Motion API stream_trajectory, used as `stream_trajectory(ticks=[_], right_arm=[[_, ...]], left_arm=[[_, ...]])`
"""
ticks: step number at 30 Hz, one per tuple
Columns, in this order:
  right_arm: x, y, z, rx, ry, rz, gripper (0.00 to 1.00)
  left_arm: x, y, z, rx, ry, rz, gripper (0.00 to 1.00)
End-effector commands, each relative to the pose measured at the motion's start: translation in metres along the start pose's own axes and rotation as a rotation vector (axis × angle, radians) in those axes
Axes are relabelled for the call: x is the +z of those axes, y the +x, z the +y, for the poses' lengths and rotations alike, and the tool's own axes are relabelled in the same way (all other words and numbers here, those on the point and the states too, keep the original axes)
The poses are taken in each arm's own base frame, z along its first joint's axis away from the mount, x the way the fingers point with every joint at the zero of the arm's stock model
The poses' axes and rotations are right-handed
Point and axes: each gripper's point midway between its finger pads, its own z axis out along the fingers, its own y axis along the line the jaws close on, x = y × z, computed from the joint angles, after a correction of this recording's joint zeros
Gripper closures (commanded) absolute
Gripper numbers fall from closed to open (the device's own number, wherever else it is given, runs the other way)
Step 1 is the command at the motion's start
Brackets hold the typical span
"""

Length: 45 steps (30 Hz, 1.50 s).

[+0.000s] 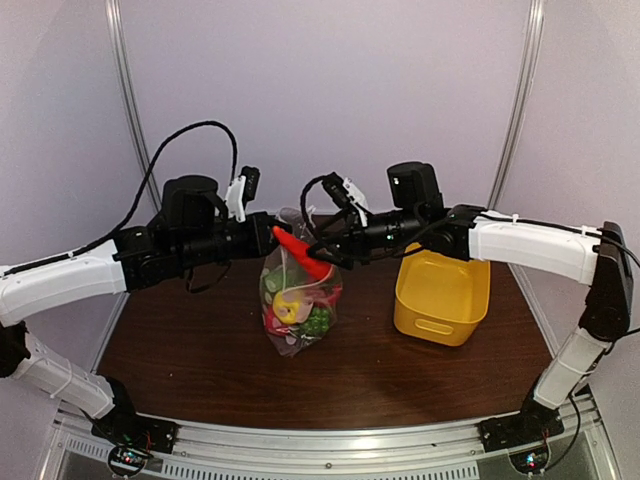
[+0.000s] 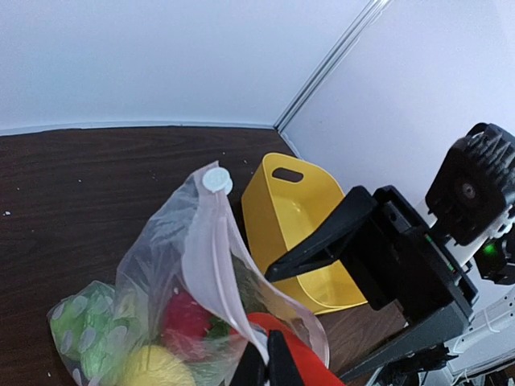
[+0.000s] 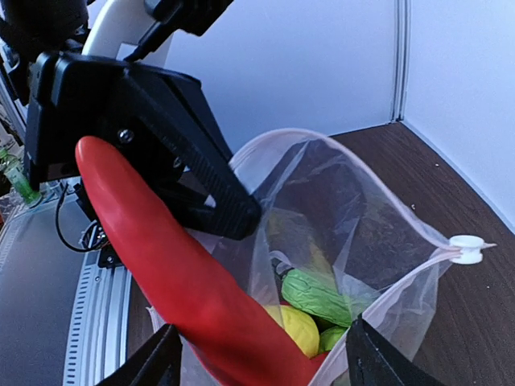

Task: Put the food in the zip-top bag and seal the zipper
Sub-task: Place the fake vegetable in the zipper food storage bag, then adjust the zipper food storage bag at the center of the board.

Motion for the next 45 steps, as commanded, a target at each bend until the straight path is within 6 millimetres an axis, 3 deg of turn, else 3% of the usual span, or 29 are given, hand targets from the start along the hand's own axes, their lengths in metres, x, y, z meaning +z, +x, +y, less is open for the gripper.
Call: stream_trajectory(ticks=[1,4,8,11,15,18,20,24,27,28,30,31,38,39,40,42,45], right_arm=[[-0.018,-0.013,-0.016,-0.018,0.142,0.078,0.31],[-0.02,-0.022,-0.014,-0.029,0.15,0.079,0.31],[-0.027,-0.017,-0.027,0.006,0.248,0.128,0.3],[-0.032,0.0,-0.034,0.064,0.303,0.202,0.27],[-0.032,0.04,-0.031,0.16,0.293,0.348,0.29],[-0.031,0.053,-0.03,0.208,0.287,0.384,0.48],[-0.03,0.048,-0.028,0.226,0.269,0.393,0.8],[-0.025,0.021,-0.022,0.243,0.203,0.382,1.0],[-0.029,0.001,-0.024,0.238,0.213,0.34,0.99],[-0.03,-0.001,-0.026,0.235,0.224,0.335,0.88],[-0.03,0.0,-0.027,0.241,0.233,0.341,0.54],[-0.029,0.002,-0.028,0.244,0.235,0.345,0.49],[-0.024,0.037,-0.051,0.317,0.338,0.435,0.52],[-0.023,0.042,-0.053,0.324,0.345,0.447,0.57],[-0.023,0.043,-0.053,0.329,0.343,0.453,0.7],[-0.026,0.032,-0.053,0.336,0.322,0.433,0.99],[-0.044,-0.037,-0.05,0.288,0.256,0.261,1.0]], left_arm=[[-0.008,-0.017,-0.008,-0.002,0.032,-0.075,1.0],[-0.007,-0.015,-0.007,-0.003,0.032,-0.071,1.0],[-0.009,-0.02,-0.011,0.0,0.043,-0.08,1.0],[-0.011,-0.024,-0.014,0.005,0.047,-0.088,1.0],[-0.011,-0.024,-0.013,0.009,0.043,-0.085,1.0],[-0.009,-0.021,-0.012,0.005,0.041,-0.079,1.0],[-0.005,-0.018,-0.011,0.005,0.038,-0.065,1.0],[-0.001,-0.021,-0.015,0.035,0.03,-0.039,1.0],[0.001,-0.031,-0.022,0.077,0.025,-0.026,1.0],[0.0,-0.036,-0.025,0.086,0.027,-0.029,1.0],[0.002,-0.037,-0.027,0.094,0.03,-0.027,1.0],[0.002,-0.037,-0.027,0.093,0.031,-0.027,1.0],[0.005,-0.036,-0.027,0.082,0.036,-0.03,1.0],[0.005,-0.036,-0.027,0.081,0.036,-0.03,1.0],[0.005,-0.035,-0.027,0.081,0.034,-0.027,1.0],[0.004,-0.036,-0.025,0.096,0.021,-0.025,1.0],[-0.003,-0.055,-0.014,0.18,-0.085,-0.058,1.0]])
